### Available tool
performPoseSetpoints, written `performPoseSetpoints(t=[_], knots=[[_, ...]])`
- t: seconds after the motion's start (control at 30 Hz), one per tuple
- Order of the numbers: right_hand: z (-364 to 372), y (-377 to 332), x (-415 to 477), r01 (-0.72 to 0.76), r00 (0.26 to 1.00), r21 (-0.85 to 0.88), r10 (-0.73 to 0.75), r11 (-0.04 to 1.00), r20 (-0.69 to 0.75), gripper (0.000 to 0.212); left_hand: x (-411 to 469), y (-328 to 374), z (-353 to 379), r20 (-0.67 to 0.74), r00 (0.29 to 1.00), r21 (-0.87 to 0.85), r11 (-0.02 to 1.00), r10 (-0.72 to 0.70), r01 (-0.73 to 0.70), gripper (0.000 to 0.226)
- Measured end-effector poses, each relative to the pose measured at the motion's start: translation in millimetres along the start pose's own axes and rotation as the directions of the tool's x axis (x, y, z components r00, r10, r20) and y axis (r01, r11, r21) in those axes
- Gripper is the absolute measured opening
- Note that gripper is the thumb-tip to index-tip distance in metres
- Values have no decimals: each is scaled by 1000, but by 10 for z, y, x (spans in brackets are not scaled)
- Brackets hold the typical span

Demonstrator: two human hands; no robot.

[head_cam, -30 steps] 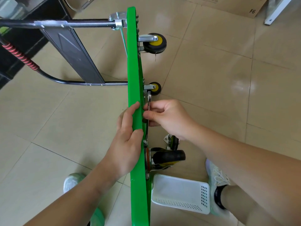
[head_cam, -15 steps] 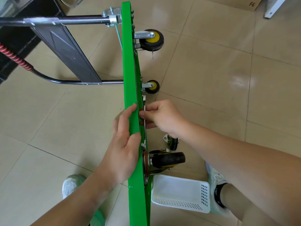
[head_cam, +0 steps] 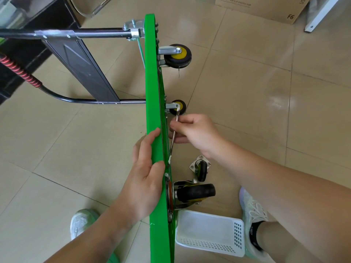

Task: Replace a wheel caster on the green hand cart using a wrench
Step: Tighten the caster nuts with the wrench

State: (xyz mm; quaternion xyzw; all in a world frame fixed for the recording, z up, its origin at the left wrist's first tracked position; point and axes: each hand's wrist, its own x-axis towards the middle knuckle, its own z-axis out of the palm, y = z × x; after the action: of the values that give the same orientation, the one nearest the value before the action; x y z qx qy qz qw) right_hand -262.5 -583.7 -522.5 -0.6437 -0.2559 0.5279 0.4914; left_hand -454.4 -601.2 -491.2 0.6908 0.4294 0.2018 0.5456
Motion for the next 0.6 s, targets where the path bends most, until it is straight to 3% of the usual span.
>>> performPoseSetpoints(t=[0.17,0.6], knots=[[-60,-143,-453,216,972,-36,-211,976,108,25,9,1,2,-11,1000,3,1000,13,-13,65],[16,-41,-567,252,954,-96,-230,963,191,19,6,2,-8,0,1000,-23,1000,1,-1,63]])
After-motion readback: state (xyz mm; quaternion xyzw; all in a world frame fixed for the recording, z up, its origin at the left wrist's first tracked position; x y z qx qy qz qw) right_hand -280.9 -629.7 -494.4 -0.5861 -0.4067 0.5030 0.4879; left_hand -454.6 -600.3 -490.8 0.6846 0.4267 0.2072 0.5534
